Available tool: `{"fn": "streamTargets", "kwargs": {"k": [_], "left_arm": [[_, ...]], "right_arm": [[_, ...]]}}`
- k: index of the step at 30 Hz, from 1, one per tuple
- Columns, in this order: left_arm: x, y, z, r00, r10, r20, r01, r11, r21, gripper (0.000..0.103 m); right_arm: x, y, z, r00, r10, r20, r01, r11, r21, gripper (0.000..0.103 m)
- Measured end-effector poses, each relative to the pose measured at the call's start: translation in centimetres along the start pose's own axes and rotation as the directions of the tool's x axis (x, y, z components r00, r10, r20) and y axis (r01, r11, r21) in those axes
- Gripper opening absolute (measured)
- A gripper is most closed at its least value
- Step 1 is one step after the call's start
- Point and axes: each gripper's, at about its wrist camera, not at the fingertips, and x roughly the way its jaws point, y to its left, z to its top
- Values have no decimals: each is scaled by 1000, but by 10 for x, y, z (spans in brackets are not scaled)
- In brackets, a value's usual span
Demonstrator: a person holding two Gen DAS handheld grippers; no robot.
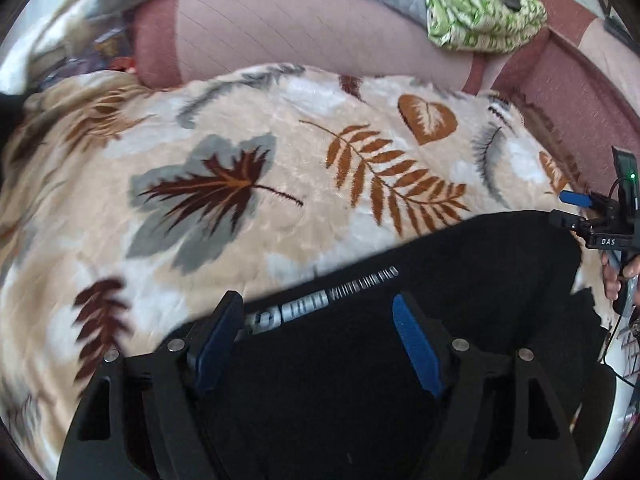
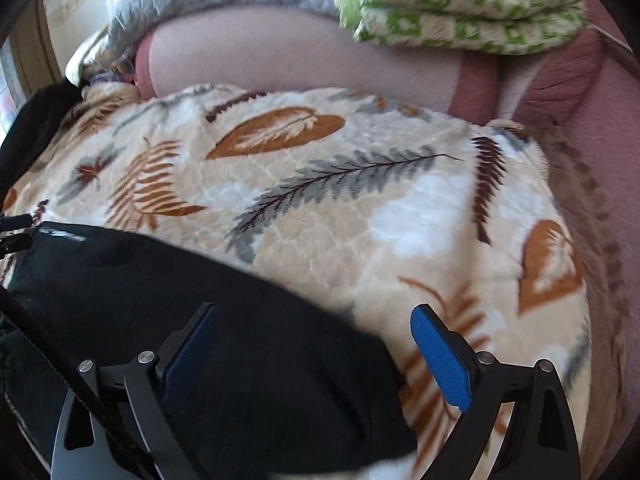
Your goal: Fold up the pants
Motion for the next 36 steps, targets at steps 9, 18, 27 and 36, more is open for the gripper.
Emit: {"fn": "streamTargets", "kwargs": {"k": [9,18,27,36], "left_arm": [[42,7,20,993,-65,-96,78,988,135,78],[35,-33,3,987,-8,-160,63,938,340,22],[-7,-47,-9,999,-2,-39,13,953,301,13],[-104,-71,-75,991,-33,132,-3,963,269,12]], "right_arm": [[55,8,17,983,171,-73,-174,984,-32,97],[62,41,12,984,156,-83,-167,974,-151,63],[32,43,2,978,188,-86,-198,973,-120,6],[-52,52,-39,966,257,40,-255,966,-50,6]]}}
